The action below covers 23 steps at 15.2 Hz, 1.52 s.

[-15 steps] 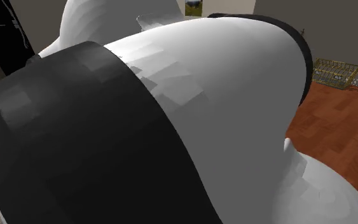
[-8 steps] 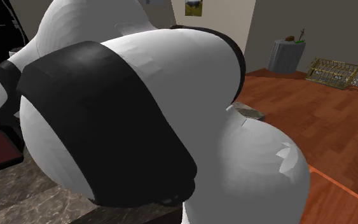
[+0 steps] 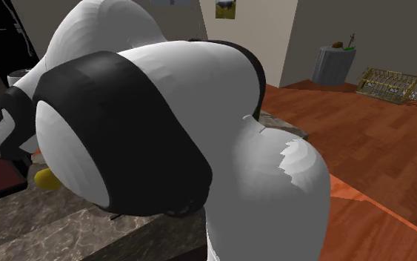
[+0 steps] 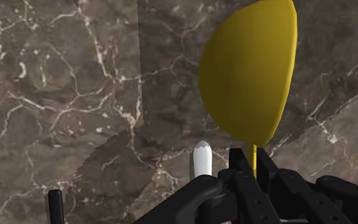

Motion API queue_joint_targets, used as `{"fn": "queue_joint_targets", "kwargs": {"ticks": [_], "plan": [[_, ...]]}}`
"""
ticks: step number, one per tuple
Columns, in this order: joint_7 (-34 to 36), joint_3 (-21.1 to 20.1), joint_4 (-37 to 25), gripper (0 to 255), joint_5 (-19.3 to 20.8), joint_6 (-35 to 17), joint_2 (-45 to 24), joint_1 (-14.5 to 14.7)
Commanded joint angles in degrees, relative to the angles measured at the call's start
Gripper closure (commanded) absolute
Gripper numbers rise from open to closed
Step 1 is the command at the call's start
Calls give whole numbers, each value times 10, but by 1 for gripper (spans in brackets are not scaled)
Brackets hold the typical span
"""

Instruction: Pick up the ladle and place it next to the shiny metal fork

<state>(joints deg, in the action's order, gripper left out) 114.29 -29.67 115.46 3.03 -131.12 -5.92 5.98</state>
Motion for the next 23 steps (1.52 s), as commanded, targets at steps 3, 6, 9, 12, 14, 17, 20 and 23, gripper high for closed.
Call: {"fn": "queue_joint_targets", "kwargs": {"ticks": [3, 6, 9, 12, 14, 17, 20, 23], "plan": [[8, 1, 16, 255, 11, -29, -14, 3], [15, 3, 27, 255, 21, -50, -26, 4], [22, 5, 37, 255, 31, -71, -39, 7], [29, 9, 45, 255, 43, -91, -53, 10], [35, 12, 50, 255, 51, -104, -63, 12], [37, 13, 52, 255, 54, -109, -67, 13], [37, 13, 52, 255, 54, -109, -67, 13], [36, 13, 52, 0, 53, -109, -66, 13]]}}
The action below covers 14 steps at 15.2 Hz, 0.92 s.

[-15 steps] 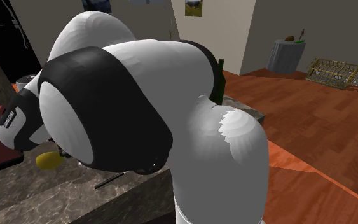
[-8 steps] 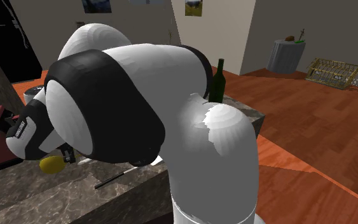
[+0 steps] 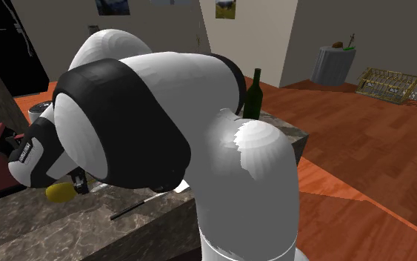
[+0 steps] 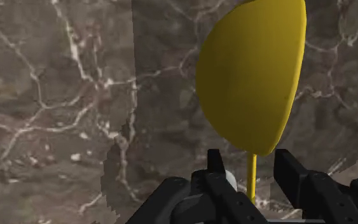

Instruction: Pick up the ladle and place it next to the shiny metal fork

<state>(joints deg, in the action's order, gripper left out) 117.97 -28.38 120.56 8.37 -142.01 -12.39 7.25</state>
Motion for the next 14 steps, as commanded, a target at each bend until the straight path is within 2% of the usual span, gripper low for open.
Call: {"fn": "queue_joint_targets", "kwargs": {"ticks": [1, 5, 9, 14], "plan": [[0, -1, 1, 0, 0, 1, 0, 1], [0, 0, 0, 0, 1, 0, -2, 0], [-31, -13, -6, 0, -46, 58, 58, -14], [-32, -13, -6, 0, -46, 58, 58, -13]]}}
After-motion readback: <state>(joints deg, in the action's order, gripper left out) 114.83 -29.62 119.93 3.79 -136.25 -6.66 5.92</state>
